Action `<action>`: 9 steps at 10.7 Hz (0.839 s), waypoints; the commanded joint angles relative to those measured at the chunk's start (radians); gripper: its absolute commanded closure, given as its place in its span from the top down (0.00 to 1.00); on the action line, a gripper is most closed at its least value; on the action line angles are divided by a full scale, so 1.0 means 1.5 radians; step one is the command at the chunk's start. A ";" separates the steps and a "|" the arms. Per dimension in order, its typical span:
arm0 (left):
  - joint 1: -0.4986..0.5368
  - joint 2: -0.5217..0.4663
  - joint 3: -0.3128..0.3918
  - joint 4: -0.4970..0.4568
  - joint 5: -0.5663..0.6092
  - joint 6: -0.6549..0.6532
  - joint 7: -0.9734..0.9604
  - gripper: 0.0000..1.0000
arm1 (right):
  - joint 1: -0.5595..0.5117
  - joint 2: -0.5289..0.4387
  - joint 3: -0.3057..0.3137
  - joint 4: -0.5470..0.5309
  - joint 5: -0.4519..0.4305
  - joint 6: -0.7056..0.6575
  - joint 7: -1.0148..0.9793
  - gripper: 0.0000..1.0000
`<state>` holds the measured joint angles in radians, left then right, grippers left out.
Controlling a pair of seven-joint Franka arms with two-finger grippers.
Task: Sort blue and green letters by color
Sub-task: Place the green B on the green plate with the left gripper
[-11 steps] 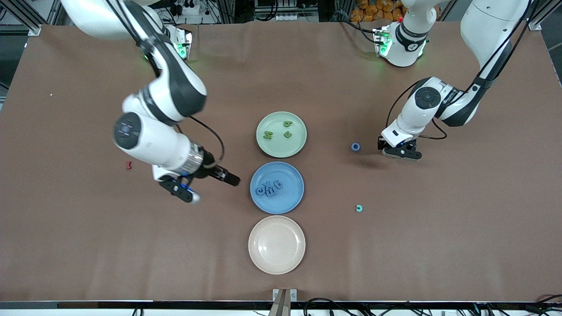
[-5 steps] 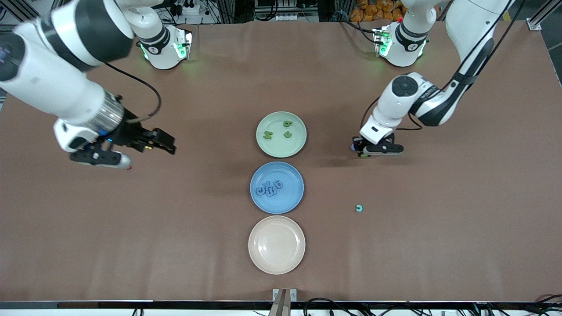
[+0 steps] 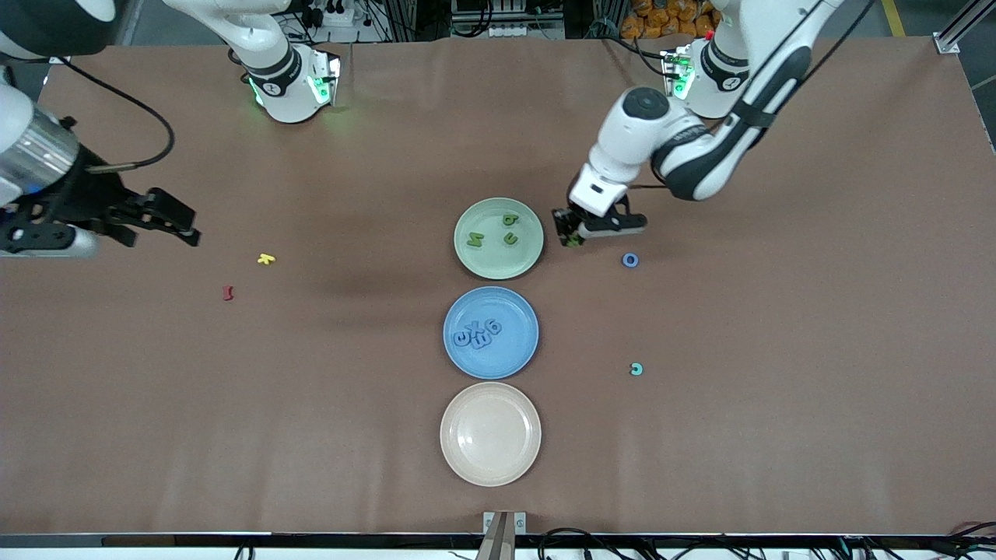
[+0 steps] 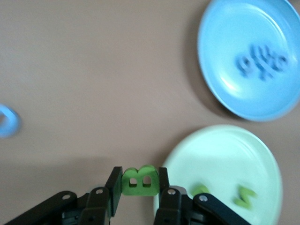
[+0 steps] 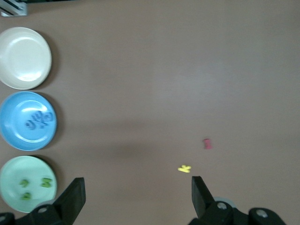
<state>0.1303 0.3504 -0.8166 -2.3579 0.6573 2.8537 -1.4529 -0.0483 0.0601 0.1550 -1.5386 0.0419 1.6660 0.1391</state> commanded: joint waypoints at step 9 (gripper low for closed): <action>0.102 0.012 0.029 0.134 0.010 -0.249 0.055 1.00 | -0.037 -0.029 -0.022 0.011 -0.020 -0.053 -0.060 1.00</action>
<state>0.1330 0.3557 -0.7652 -2.2029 0.6573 2.5618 -1.5560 -0.0970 0.0357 0.0962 -1.5209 0.0055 1.5960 0.0596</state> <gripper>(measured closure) 0.000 0.000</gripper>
